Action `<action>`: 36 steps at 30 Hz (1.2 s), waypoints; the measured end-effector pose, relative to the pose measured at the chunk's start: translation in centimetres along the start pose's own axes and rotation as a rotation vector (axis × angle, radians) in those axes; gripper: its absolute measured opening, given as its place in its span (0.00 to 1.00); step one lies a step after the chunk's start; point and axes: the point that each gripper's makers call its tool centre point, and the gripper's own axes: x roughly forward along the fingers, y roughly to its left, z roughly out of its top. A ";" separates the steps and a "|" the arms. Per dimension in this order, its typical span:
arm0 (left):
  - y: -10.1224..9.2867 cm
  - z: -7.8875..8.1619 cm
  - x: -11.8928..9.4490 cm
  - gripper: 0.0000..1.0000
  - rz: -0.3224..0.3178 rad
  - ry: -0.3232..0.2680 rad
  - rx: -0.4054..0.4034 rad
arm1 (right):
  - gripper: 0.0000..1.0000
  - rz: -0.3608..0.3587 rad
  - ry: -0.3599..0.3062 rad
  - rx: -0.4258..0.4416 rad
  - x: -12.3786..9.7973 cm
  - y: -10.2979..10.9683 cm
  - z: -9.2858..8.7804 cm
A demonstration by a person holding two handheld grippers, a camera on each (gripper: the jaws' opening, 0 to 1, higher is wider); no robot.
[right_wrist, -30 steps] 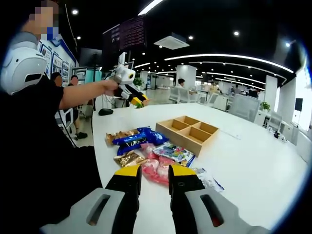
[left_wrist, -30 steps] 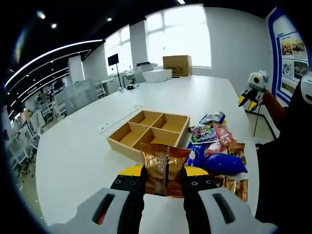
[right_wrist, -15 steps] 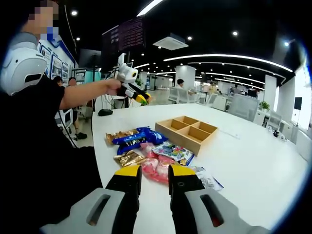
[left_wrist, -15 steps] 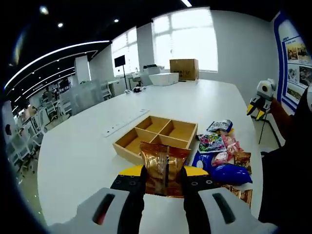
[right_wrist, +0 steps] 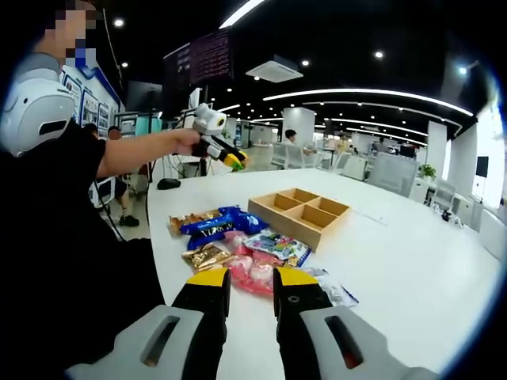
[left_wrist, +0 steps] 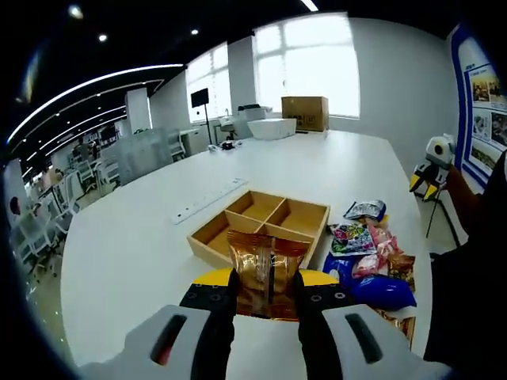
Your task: Pick up the scattered marshmallows, QQ candies, Oreo cookies, and mixed nuts on the table and sort them into separate containers
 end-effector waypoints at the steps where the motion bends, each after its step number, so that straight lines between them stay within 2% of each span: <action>1: 0.1 0.0 0.1 0.33 0.000 -0.001 -0.003 | 0.18 -0.001 0.000 0.000 0.0 0.0 0.0; 18: 1.2 0.7 1.3 0.33 0.011 -0.003 -0.030 | 0.18 -0.009 0.002 0.015 -0.1 -0.4 -0.6; 24: 1.9 1.1 2.5 0.33 0.020 -0.015 -0.057 | 0.18 -0.013 -0.002 0.011 -0.3 -0.3 -0.5; 30: 2.3 1.7 3.9 0.33 0.028 -0.017 -0.081 | 0.18 -0.023 0.006 0.029 -0.5 -0.6 -1.3; 36: 2.9 2.2 5.0 0.33 0.040 -0.032 -0.120 | 0.18 -0.032 -0.006 0.029 -0.9 -0.9 -1.1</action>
